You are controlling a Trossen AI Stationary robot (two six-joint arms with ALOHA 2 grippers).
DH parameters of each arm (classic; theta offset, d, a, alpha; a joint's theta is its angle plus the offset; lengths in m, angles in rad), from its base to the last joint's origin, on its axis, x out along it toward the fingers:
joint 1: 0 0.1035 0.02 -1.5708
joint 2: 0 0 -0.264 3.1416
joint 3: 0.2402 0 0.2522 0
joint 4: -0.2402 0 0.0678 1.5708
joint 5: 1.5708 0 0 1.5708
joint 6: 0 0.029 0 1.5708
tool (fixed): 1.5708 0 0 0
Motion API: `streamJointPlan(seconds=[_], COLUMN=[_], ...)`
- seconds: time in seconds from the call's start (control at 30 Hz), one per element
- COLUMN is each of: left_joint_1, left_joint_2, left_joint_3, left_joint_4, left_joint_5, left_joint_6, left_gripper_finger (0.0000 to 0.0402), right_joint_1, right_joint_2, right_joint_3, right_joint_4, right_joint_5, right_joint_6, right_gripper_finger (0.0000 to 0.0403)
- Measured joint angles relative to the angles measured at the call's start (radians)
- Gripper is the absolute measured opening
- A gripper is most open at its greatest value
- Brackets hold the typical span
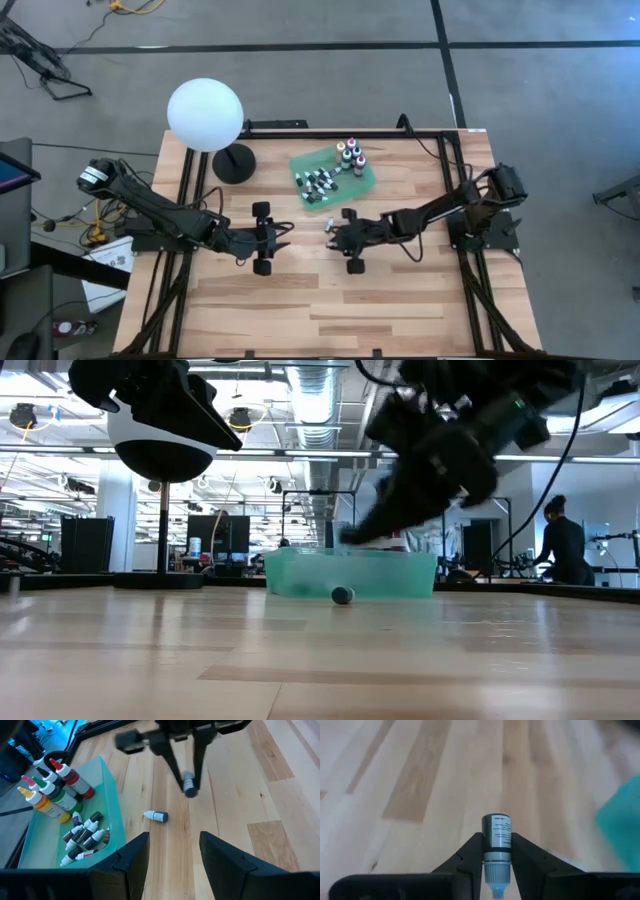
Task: Pick & Place food coloring
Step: Put the green food coloring bottle into the green bin
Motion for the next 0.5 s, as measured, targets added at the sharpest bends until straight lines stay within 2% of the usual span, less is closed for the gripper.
streamJointPlan(seconds=[0.2, 0.3, 0.5], left_joint_1=[0.0, 0.0, 0.0], left_joint_2=[0.0, 0.0, 0.0], left_joint_3=[0.0, 0.0, 0.0], left_joint_4=[0.0, 0.0, 0.0], left_joint_5=[0.001, 0.014, 0.033], left_joint_6=[0.0, 0.0, 0.0], left_gripper_finger=[0.0169, 0.0169, 0.0169], right_joint_1=[-0.061, -0.116, -0.228], right_joint_2=[-0.001, -0.002, 0.002], right_joint_3=[0.139, 0.197, 0.25], right_joint_4=[-0.073, -0.115, -0.124], right_joint_5=[0.132, 0.179, 0.182], right_joint_6=[-0.128, -0.113, -0.018], right_gripper_finger=[0.0081, 0.0081, 0.0081])
